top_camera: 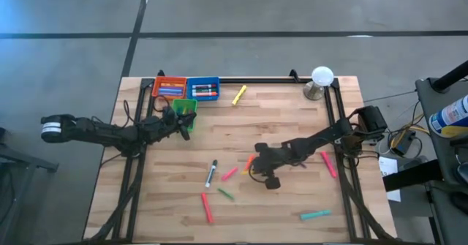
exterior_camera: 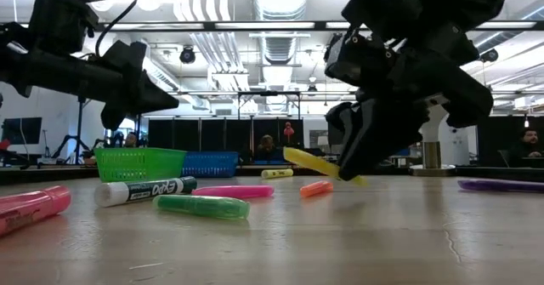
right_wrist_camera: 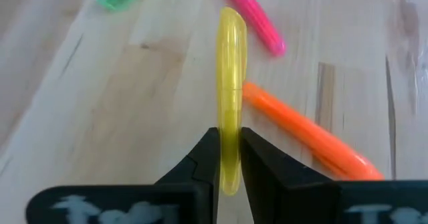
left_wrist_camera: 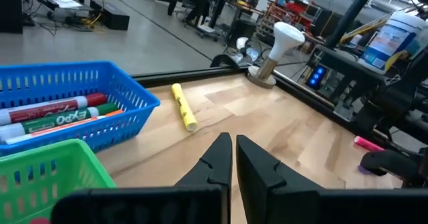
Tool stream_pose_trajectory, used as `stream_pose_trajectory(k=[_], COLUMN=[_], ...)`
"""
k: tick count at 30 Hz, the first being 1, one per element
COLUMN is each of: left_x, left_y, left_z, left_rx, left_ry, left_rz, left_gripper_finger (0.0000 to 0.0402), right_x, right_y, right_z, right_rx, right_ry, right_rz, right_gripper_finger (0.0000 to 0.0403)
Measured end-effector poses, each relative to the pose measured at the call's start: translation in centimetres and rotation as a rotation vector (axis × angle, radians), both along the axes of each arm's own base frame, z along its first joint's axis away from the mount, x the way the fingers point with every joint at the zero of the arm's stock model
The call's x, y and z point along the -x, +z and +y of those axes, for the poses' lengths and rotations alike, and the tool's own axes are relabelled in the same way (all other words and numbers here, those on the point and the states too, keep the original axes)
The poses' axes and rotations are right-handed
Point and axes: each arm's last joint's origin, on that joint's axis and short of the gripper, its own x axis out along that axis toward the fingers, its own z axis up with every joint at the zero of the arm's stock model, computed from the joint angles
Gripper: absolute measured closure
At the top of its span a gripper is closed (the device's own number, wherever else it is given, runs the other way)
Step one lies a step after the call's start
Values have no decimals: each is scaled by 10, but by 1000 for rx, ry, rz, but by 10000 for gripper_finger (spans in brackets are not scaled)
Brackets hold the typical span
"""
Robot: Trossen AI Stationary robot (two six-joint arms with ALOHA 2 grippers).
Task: Pick & Place Markers
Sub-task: Put the yellow pen into the green bin
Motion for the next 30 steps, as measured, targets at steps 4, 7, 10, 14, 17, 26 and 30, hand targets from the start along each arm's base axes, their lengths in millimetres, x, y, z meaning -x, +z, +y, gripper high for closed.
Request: stream_pose_trajectory(k=[4,7,10,14,17,26,30], left_x=[0,-4,-9,-18,-25,-40,-46], left_y=[1,6,8,12,15,29,32], left_z=[1,0,1,2,1,-31,-46], left_rx=[20,11,9,-1,-15,-234,-275], left_ry=[15,-16,-22,-48,-125,-401,-470], left_rz=[-22,-26,32,87,83,-73,-103], left_gripper_finger=[385,390,391,376,354,312,312], right_x=[-3,-8,-15,-25,-34,-46,-50], right_y=[3,8,16,17,15,28,40], right_z=[0,0,1,-2,-10,-43,-49], right_rx=[-9,-17,-33,-42,-61,-160,-169], right_ry=[0,4,7,2,-30,-143,-155], right_rz=[-51,-124,-236,-359,-447,-670,-746], right_gripper_finger=[358,358,358,358,358,358,358])
